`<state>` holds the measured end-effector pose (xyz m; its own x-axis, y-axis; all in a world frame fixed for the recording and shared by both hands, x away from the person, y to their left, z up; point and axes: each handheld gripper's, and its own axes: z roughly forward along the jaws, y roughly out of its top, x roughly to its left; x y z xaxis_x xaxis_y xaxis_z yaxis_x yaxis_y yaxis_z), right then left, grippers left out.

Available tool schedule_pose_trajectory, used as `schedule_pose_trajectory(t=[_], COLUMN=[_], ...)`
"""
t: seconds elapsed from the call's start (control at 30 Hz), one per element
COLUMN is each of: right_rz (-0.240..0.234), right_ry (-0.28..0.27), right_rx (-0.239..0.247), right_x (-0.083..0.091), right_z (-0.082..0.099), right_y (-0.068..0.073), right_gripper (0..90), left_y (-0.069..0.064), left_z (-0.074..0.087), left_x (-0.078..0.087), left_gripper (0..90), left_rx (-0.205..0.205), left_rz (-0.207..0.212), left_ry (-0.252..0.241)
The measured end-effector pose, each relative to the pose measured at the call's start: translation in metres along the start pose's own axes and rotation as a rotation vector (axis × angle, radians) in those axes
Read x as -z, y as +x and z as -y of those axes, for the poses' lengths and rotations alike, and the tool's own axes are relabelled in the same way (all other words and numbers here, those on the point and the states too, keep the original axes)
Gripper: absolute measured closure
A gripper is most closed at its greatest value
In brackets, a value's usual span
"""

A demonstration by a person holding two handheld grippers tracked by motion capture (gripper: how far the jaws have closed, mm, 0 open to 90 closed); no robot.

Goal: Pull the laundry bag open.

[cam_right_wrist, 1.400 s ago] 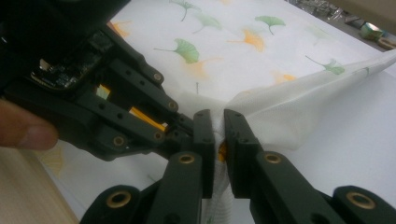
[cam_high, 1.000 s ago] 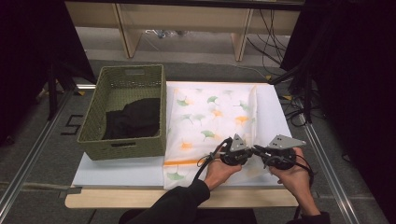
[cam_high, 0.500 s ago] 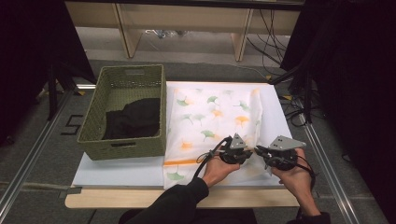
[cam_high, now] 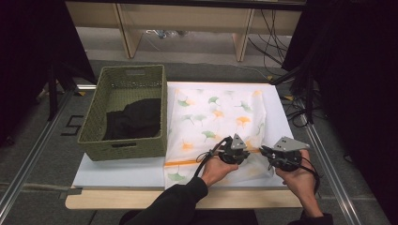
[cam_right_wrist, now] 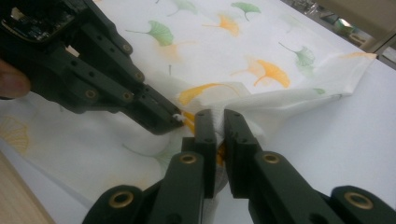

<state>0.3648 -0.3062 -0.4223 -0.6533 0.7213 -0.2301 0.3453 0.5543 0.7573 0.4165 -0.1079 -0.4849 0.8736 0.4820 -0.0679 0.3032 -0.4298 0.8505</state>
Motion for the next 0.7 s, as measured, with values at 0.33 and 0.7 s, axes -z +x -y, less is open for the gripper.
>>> schedule_pose_trajectory(t=[0.33, 0.7], right_rz=[0.055, 0.087], right_ry=[0.009, 0.03], right_rx=[0.012, -0.014], right_x=[0.006, 0.007], right_z=[0.004, 0.011], right_y=[-0.01, -0.013], right_gripper=[85.9, 85.9], left_y=[0.006, 0.014], left_z=[0.003, 0.006], left_x=[0.005, 0.023], left_gripper=[90.0, 90.0], left_rx=[0.01, -0.041], left_rz=[-0.01, -0.007], left_ry=[0.039, 0.108])
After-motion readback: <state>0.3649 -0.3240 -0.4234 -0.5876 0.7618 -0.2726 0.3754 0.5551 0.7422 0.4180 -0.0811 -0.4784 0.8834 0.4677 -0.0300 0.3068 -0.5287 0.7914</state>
